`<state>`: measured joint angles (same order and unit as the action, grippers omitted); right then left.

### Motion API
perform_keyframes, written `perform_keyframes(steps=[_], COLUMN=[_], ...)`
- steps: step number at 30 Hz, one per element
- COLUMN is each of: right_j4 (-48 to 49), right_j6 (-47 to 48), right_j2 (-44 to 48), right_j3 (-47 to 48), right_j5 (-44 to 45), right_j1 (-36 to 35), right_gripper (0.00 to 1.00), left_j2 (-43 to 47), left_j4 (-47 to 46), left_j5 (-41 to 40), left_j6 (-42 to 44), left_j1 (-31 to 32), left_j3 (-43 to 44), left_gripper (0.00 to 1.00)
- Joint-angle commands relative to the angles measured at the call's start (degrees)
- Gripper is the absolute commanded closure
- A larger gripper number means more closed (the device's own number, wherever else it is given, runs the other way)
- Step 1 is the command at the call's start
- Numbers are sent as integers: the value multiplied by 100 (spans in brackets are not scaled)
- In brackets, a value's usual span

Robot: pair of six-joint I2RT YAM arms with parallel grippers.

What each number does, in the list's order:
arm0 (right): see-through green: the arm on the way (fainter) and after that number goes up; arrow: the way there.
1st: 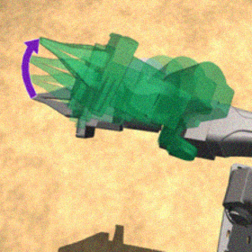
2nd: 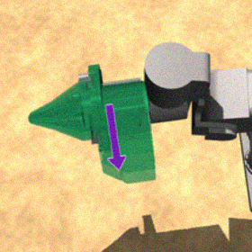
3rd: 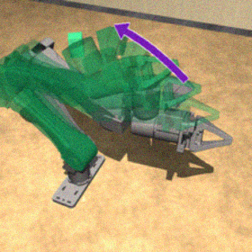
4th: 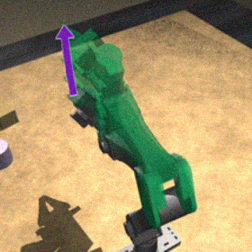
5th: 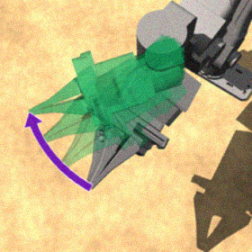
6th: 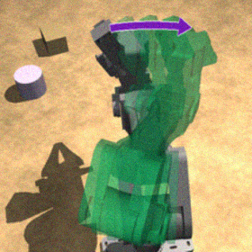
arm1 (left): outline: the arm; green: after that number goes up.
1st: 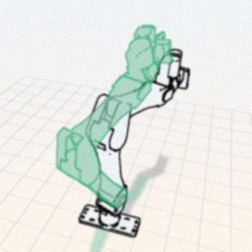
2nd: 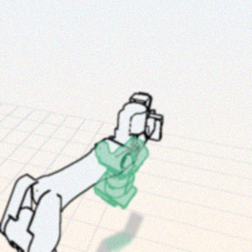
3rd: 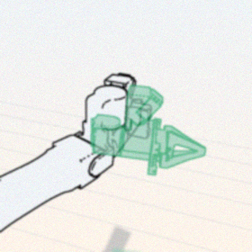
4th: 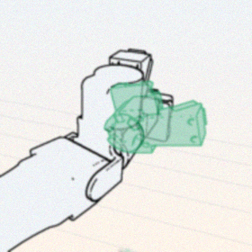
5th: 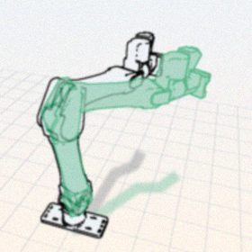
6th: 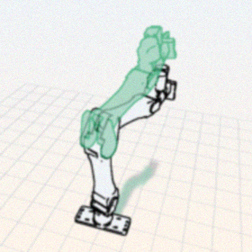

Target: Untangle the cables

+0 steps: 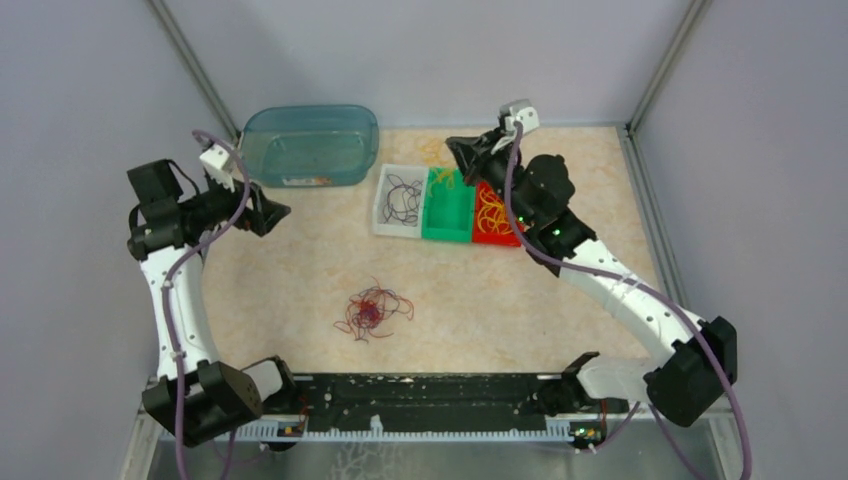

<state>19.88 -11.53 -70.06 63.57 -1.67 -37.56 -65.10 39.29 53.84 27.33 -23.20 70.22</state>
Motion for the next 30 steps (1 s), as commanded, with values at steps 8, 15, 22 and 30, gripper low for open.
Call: perform_keyframes(steps=[8, 15, 22, 30], right_j4=[-359, -361, -531, -909], right_j6=[-192, -123, -71, -8], right_j2=[-47, -333, -860, -1848], right_j3=[-848, -789, -735, -575], right_j5=[567, 658, 903, 1498], right_j1=[1575, 1877, 1939, 1941], right_gripper=[100, 100, 100, 100], left_j2=[94, 36, 50, 19], left_j4=[491, 749, 907, 932], left_j5=[-72, -76, -103, -133], left_j6=[601, 774, 906, 937], left_j1=[600, 729, 908, 991], left_j3=[-230, -268, -332, -329], left_gripper=[0, 1, 1, 1])
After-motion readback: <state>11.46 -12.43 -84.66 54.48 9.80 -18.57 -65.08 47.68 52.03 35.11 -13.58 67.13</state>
